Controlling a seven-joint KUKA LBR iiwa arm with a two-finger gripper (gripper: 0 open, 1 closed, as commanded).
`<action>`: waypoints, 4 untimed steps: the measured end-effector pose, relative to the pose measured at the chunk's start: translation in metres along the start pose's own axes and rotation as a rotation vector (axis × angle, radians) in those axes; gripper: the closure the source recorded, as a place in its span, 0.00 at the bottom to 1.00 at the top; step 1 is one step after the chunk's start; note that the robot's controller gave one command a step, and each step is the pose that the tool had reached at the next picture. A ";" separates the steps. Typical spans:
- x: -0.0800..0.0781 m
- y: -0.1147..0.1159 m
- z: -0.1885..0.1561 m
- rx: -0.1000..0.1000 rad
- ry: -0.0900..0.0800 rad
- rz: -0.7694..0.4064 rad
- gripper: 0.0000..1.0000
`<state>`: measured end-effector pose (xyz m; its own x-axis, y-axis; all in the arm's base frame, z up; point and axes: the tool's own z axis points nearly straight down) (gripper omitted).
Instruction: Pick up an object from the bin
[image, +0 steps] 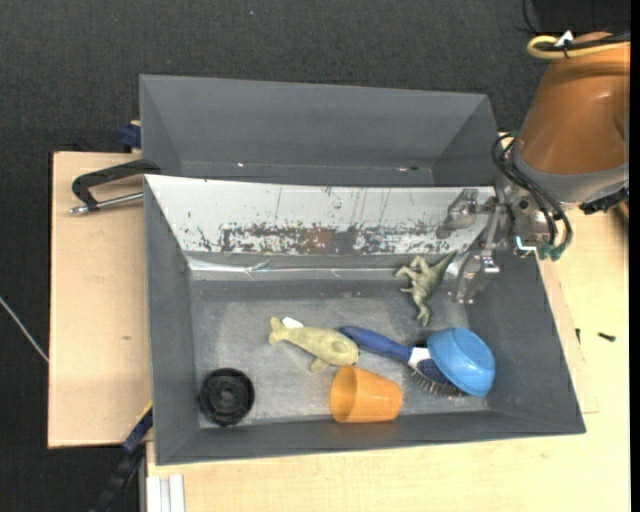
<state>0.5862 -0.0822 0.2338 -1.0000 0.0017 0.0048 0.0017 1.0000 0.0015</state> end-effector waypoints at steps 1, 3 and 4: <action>0.011 0.037 0.138 0.006 -0.031 -0.124 0.00; 0.068 0.081 0.159 0.002 -0.018 -0.110 1.00; 0.065 0.066 0.019 0.004 -0.016 -0.315 1.00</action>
Offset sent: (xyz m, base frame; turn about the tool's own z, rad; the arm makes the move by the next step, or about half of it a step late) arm -0.0215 0.0425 -0.1638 -0.1305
